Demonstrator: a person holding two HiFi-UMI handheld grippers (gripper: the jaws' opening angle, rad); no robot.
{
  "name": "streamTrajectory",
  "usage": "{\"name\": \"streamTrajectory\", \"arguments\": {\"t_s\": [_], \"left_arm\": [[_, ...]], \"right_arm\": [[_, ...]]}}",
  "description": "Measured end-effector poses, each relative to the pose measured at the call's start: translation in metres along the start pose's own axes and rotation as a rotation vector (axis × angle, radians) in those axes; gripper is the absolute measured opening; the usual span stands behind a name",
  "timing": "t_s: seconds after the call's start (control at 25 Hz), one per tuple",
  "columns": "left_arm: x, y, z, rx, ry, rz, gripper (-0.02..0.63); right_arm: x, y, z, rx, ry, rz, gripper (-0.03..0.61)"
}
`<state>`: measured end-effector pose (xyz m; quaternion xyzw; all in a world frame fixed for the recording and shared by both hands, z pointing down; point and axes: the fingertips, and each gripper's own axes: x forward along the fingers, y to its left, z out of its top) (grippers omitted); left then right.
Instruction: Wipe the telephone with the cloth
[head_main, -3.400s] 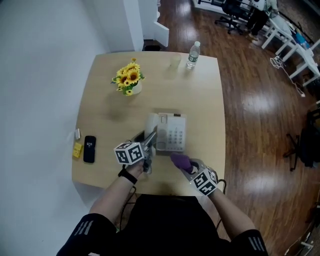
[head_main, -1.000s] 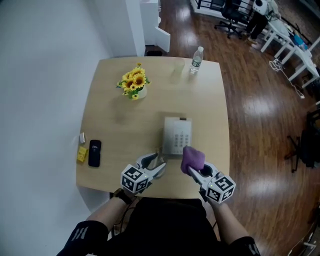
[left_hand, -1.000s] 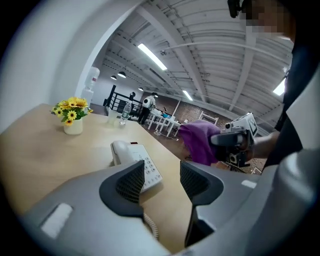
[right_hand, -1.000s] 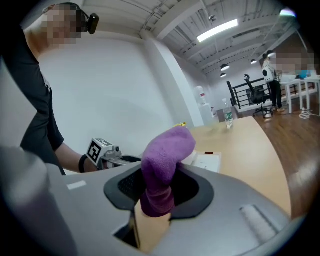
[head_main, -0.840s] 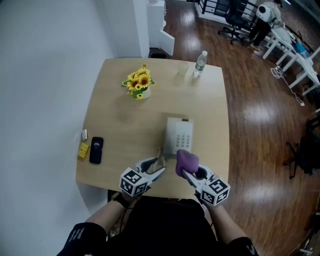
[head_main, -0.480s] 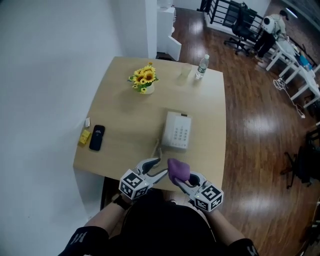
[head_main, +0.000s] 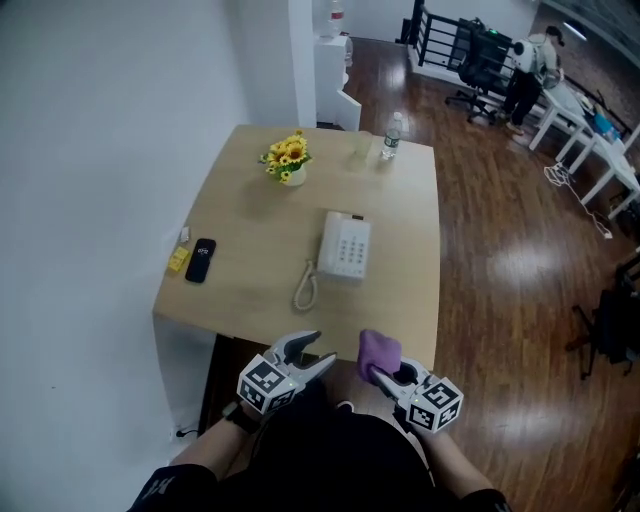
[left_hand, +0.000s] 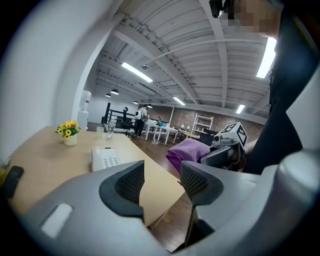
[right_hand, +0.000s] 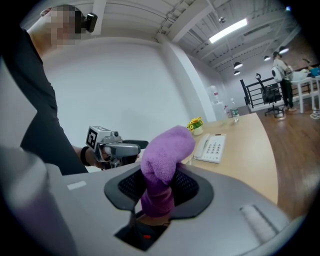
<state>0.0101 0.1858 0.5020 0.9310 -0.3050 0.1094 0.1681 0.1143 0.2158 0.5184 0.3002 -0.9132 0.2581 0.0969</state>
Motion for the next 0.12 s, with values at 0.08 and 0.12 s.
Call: {"name": "streamTrajectory", "arguments": {"t_s": [0.08, 0.12], "left_arm": [[-0.005, -0.013, -0.006, -0.008, 0.001, 0.009, 0.219], [-0.008, -0.020, -0.009, -0.012, 0.000, 0.014, 0.219]], "right_arm": [[-0.013, 0.002, -0.005, 0.016, -0.011, -0.005, 0.133], [-0.019, 0.004, -0.008, 0.022, -0.017, -0.006, 0.133]]}}
